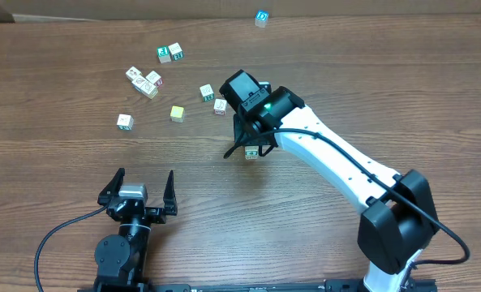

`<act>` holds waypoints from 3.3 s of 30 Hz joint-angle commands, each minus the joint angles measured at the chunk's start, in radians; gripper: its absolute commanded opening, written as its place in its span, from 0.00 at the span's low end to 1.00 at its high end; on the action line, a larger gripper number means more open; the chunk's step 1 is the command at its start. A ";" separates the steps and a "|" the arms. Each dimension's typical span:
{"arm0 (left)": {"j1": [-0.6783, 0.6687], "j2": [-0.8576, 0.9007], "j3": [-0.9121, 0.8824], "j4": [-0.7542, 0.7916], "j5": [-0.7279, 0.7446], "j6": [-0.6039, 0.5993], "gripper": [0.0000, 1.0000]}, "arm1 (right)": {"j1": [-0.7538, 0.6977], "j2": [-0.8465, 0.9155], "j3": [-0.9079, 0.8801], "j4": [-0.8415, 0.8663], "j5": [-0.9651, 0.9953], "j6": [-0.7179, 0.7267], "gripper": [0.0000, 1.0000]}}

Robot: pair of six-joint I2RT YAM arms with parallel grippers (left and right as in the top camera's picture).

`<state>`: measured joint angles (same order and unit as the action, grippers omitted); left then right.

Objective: Form a tower
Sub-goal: 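Lift the pineapple block and carry it back over the stack, then lower the pineapple block onto the stack top with the right gripper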

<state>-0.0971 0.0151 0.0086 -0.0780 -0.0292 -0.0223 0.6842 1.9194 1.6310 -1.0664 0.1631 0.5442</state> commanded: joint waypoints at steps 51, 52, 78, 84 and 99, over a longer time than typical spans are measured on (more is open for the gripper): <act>0.007 -0.010 -0.003 0.002 0.008 0.016 0.99 | 0.002 0.028 -0.093 0.086 0.016 0.010 0.76; 0.007 -0.010 -0.003 0.002 0.008 0.016 1.00 | 0.002 0.028 -0.095 0.089 0.016 0.010 0.75; 0.007 -0.010 -0.003 0.002 0.008 0.016 1.00 | 0.002 0.089 -0.159 0.180 -0.029 0.010 0.59; 0.007 -0.010 -0.003 0.002 0.008 0.016 0.99 | 0.002 0.089 -0.159 0.179 -0.029 0.010 0.39; 0.007 -0.010 -0.003 0.002 0.008 0.016 1.00 | 0.002 0.089 -0.158 0.176 -0.029 0.009 0.25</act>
<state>-0.0971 0.0151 0.0086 -0.0780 -0.0292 -0.0223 0.6842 1.9934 1.4769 -0.8867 0.1379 0.5499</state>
